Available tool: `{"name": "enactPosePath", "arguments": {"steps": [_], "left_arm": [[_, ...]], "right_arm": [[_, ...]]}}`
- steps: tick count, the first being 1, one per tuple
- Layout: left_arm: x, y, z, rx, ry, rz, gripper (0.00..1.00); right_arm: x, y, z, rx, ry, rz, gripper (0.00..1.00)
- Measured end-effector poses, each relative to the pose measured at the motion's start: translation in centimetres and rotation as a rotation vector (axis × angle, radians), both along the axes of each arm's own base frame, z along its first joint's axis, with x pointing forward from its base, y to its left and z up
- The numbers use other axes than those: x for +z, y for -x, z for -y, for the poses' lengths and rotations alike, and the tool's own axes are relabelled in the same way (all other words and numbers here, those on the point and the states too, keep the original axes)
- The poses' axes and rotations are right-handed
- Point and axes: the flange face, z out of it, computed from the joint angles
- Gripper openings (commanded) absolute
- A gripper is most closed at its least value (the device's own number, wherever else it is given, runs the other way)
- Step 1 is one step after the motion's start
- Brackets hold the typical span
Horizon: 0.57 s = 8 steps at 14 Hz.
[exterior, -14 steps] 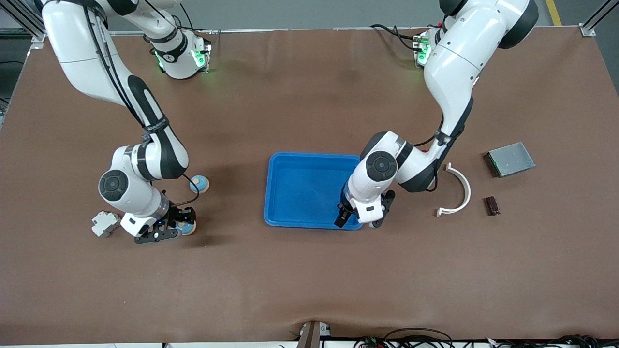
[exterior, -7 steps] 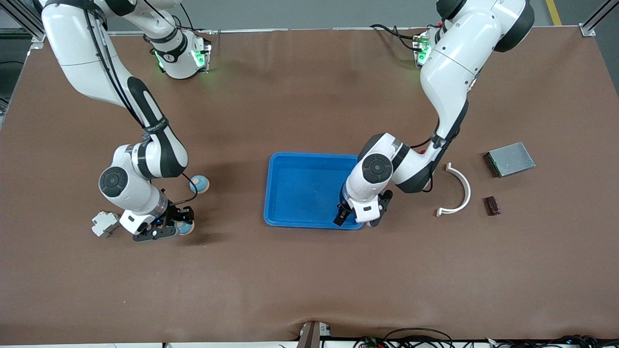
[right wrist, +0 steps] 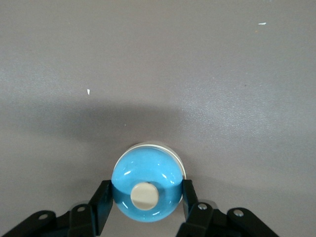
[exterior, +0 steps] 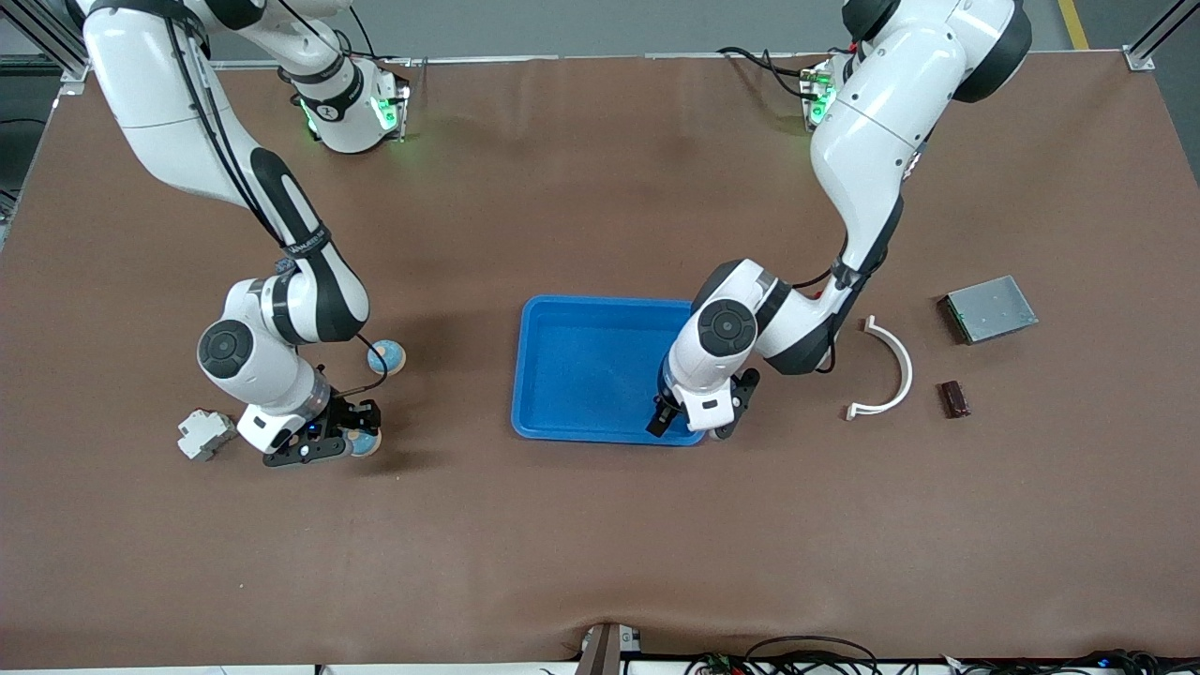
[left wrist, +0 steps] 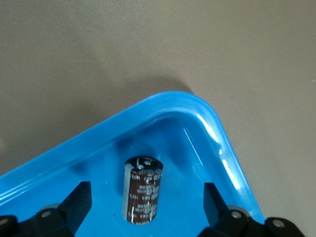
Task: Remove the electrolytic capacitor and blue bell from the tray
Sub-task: 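Carry the second bell while the left gripper grasps the second capacitor, then set the second bell beside the first while the left gripper lifts the capacitor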
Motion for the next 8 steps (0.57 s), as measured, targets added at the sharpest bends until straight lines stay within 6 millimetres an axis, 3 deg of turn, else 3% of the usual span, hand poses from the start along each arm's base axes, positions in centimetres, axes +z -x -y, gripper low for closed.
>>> {"name": "enactPosePath", "arguments": {"steps": [8], "left_arm": [[-1.17,-0.13,-0.63,-0.004,-0.022,-0.003,1.0]], "right_arm": [[0.0,0.0,-0.02,0.0,-0.001,0.001,0.02]]}}
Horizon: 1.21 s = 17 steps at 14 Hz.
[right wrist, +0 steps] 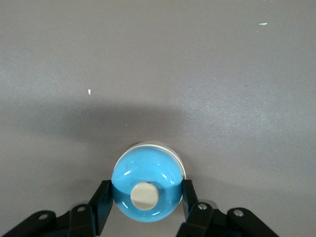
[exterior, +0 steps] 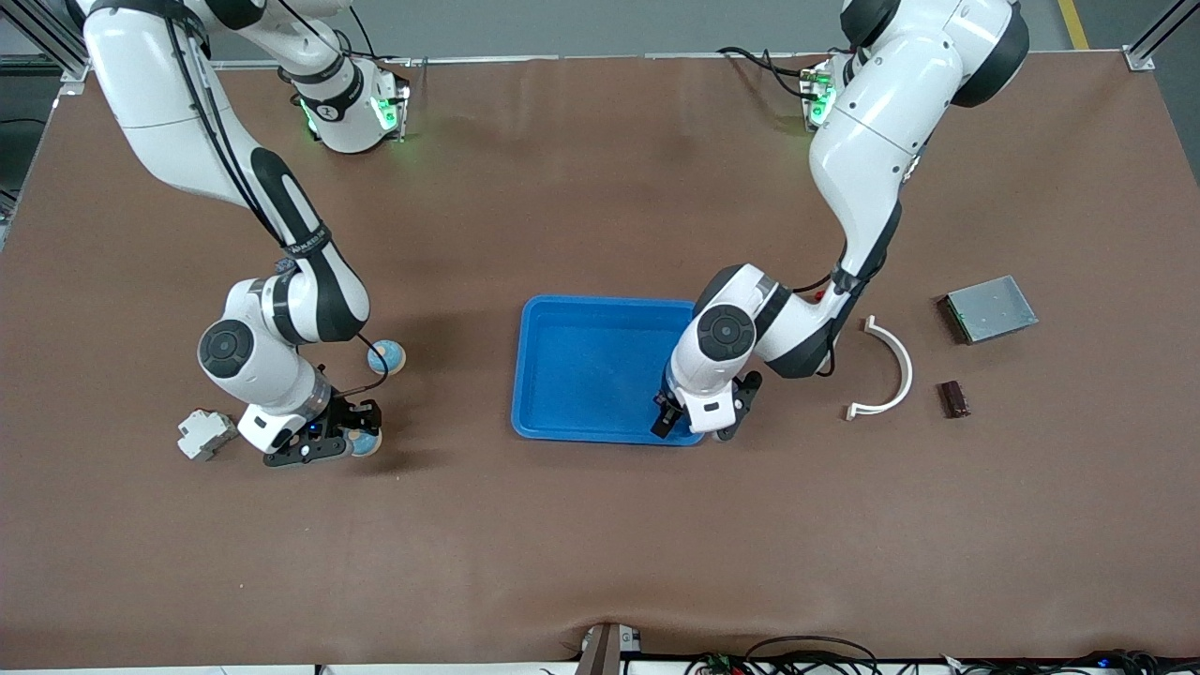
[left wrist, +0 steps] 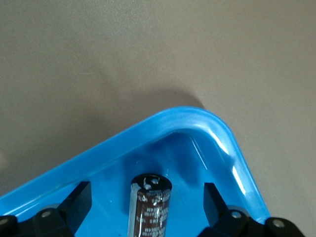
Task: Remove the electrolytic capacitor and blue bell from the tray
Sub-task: 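Set the second bell beside the first while the left gripper lifts the capacitor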
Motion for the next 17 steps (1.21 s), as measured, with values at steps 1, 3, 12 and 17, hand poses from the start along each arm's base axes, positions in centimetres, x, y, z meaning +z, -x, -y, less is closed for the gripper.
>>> {"name": "enactPosePath", "arguments": {"steps": [1,3,12,17], "left_arm": [[0.0,0.0,0.0,0.0,0.0,0.0,1.0],[0.0,0.3,0.4,-0.006,0.0,0.0,1.0],[-0.2,0.9,1.3,-0.023,-0.008,0.003,0.68],[0.0,0.8,1.3,-0.022,-0.008,0.004,0.04]], "right_arm": [[0.0,0.0,0.0,0.0,0.0,0.0,0.22],[0.0,0.0,0.0,-0.001,0.0,0.001,1.0],[4.1,-1.7,-0.2,-0.005,-0.01,-0.087,1.0],[10.5,-4.5,1.5,-0.025,-0.016,-0.11,1.0]]}}
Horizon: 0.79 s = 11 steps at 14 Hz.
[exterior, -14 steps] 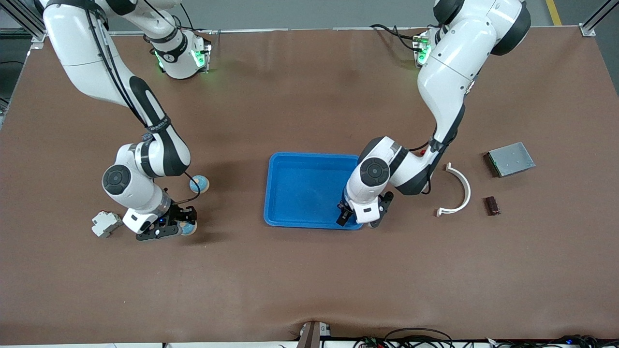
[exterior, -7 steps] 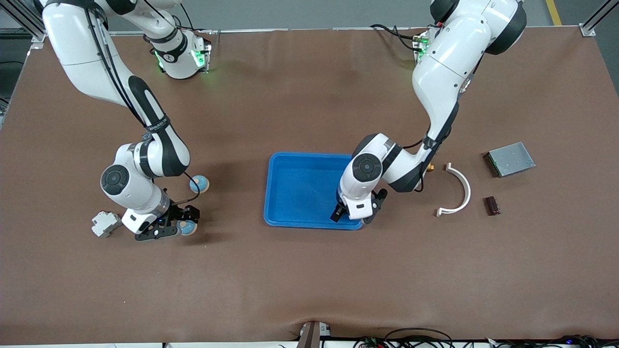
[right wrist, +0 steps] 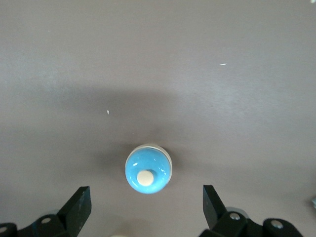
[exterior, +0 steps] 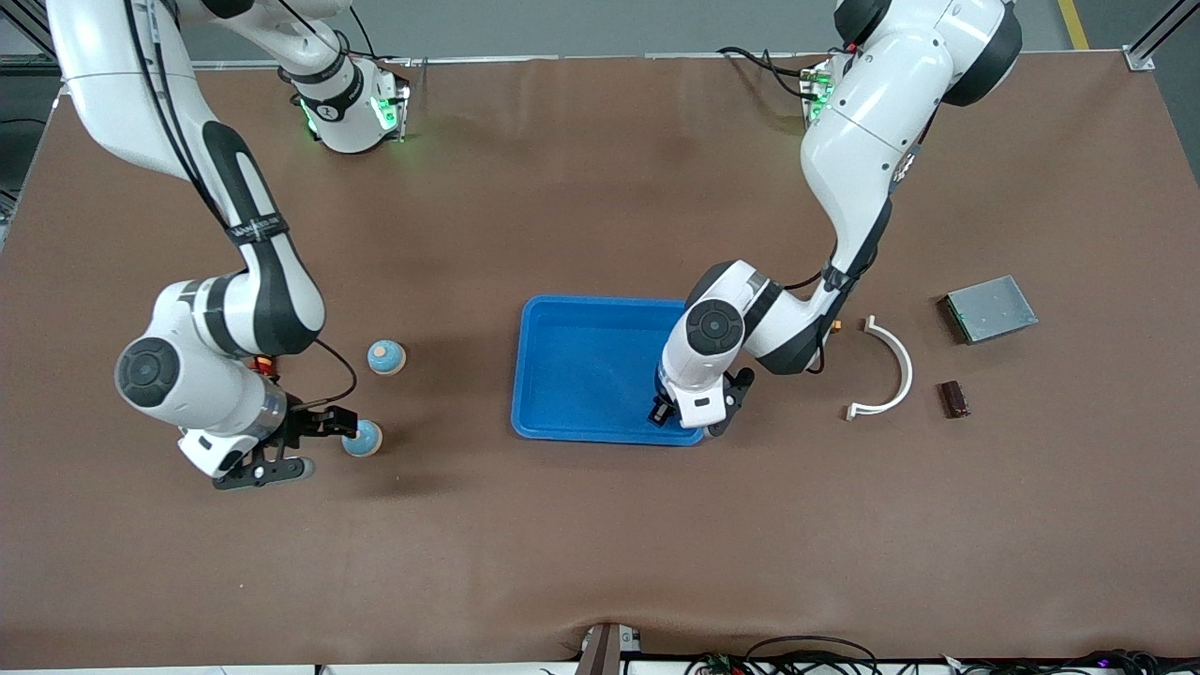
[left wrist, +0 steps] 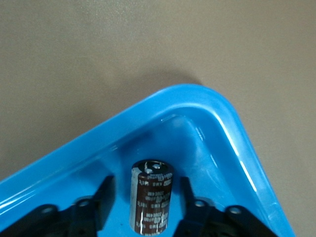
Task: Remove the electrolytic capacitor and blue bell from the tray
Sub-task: 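Set the second bell beside the first while the left gripper lifts the capacitor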
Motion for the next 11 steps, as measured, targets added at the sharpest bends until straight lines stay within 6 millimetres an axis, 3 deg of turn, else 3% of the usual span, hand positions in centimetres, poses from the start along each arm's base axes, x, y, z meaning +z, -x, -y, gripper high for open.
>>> {"name": "enactPosePath", "arguments": {"steps": [1,4,7,11], "left_arm": [[0.2,-0.1,0.0,0.0,0.001,0.002,0.0],[0.2,-0.1,0.1,0.0,0.002,0.003,0.0],[0.8,-0.4,-0.1,0.003,-0.008,-0.004,0.0],[4.1,-1.7,-1.1,0.017,-0.032,-0.012,0.0]], "right_arm": [[1.0,-0.3,0.3,-0.002,0.0,-0.015,1.0],[4.2,-1.1,1.2,-0.009,-0.001,-0.047,1.0],[7.7,-1.7,4.1,-0.045,-0.003,-0.05,1.0],[10.9,-2.0,7.5,-0.084,-0.005,-0.008,1.0]]}}
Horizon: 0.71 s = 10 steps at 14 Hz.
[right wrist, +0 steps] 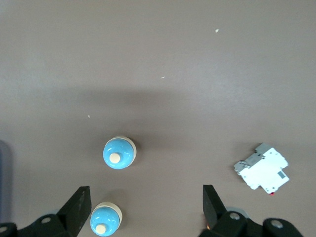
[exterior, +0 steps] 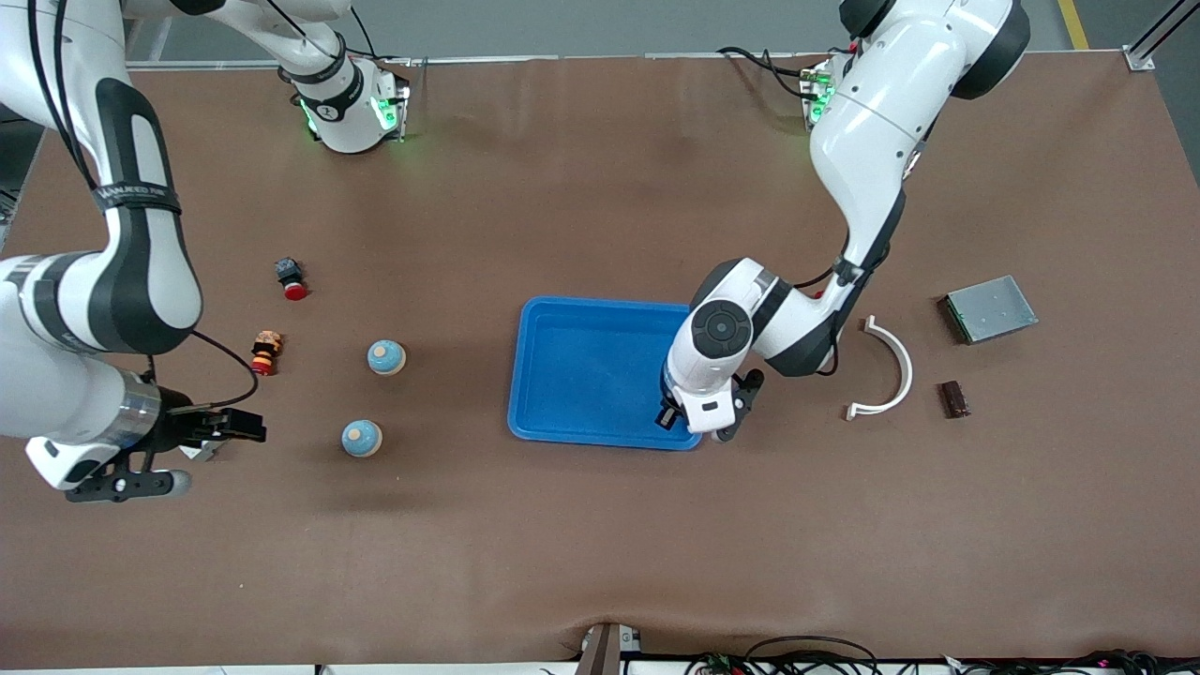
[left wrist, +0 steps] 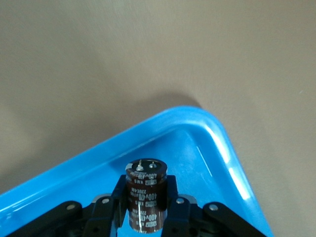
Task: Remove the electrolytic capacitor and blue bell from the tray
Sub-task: 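Set the second bell beside the first while the left gripper lifts the capacitor, then carry the capacitor toward the white arc while the right gripper withdraws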
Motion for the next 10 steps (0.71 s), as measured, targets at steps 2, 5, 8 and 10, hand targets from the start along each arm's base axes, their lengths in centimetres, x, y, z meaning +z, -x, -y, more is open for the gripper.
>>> {"name": "enactPosePath", "arguments": {"steps": [2,5,8,10], "left_arm": [[2.4,-0.7,-1.1,-0.019,-0.021,-0.014,0.0],[6.9,-1.3,-3.8,-0.111,-0.022,-0.065,0.0],[12.1,-2.1,-8.6,-0.26,-0.002,-0.136,0.0],[14.5,-2.3,-12.1,-0.355,0.012,-0.178,0.0]], "right_arm": [[1.1,0.3,0.5,-0.005,0.0,-0.001,1.0],[3.2,0.9,1.4,-0.018,0.0,0.007,1.0],[5.1,1.4,2.3,-0.031,0.0,0.014,1.0],[5.1,1.5,2.0,-0.036,-0.002,0.008,1.0]]}}
